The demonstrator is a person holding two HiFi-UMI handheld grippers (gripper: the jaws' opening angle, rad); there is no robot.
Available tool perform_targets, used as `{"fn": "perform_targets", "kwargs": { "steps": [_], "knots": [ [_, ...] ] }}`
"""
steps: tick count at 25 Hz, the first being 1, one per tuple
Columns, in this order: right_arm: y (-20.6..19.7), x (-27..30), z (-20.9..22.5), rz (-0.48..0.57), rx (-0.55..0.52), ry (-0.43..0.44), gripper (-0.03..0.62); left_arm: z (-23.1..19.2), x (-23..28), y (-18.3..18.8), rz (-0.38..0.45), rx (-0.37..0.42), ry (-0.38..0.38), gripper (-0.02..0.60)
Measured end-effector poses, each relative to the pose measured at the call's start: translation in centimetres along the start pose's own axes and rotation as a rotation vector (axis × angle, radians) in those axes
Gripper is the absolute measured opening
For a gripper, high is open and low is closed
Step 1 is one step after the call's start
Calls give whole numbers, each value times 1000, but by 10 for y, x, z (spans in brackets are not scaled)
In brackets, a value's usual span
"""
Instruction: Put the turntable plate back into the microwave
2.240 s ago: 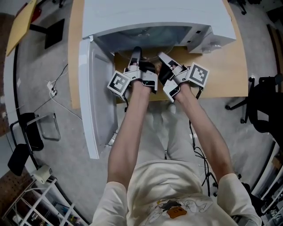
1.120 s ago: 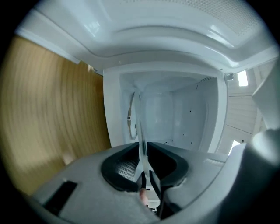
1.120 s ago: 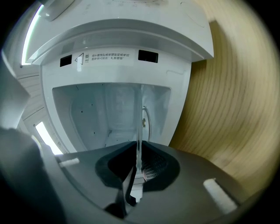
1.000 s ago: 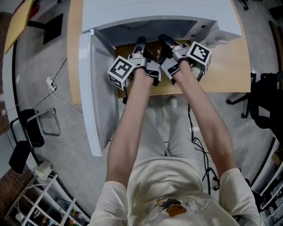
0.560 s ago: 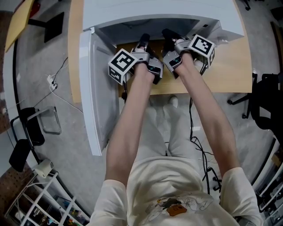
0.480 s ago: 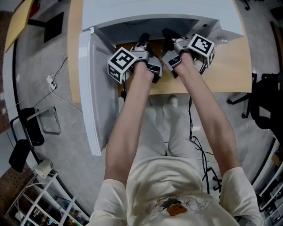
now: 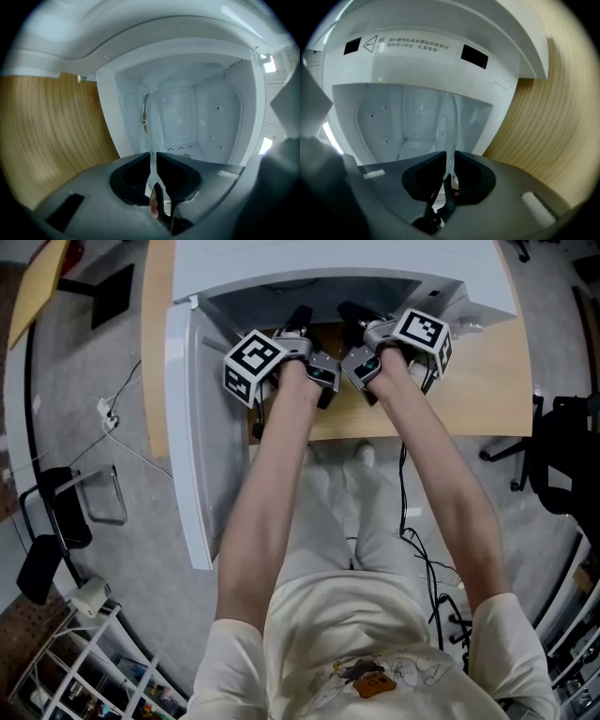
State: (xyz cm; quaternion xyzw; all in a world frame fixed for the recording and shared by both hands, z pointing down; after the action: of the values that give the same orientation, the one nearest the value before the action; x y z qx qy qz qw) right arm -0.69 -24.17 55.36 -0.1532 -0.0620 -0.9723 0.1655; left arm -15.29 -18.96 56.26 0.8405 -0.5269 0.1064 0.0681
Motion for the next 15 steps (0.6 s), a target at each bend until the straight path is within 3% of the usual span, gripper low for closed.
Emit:
{"fn": "perform_targets", "kwargs": {
  "steps": [4, 7, 15],
  "knots": [
    [-3, 5, 0, -17, 14, 4, 41, 2, -2, 3, 31, 3, -13, 40],
    [-2, 7, 0, -3, 46, 23, 41, 6, -5, 3, 22, 8, -39, 122],
    [0, 11, 3, -33, 43, 16, 67, 9, -13, -4, 16, 31, -44, 121]
  ]
}}
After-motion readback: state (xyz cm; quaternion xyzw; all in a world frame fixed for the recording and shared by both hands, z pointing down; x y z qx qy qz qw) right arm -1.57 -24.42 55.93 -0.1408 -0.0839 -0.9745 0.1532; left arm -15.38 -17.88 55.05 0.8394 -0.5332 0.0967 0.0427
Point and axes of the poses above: the fingertips, and each gripper's own axes: x forward along the fingers, z to its right, y out of its top, the point moved 7 cm from there along -x, backward along the fingers, and after that the axes turned 15 degrees about -z, right-handed, at the moved point
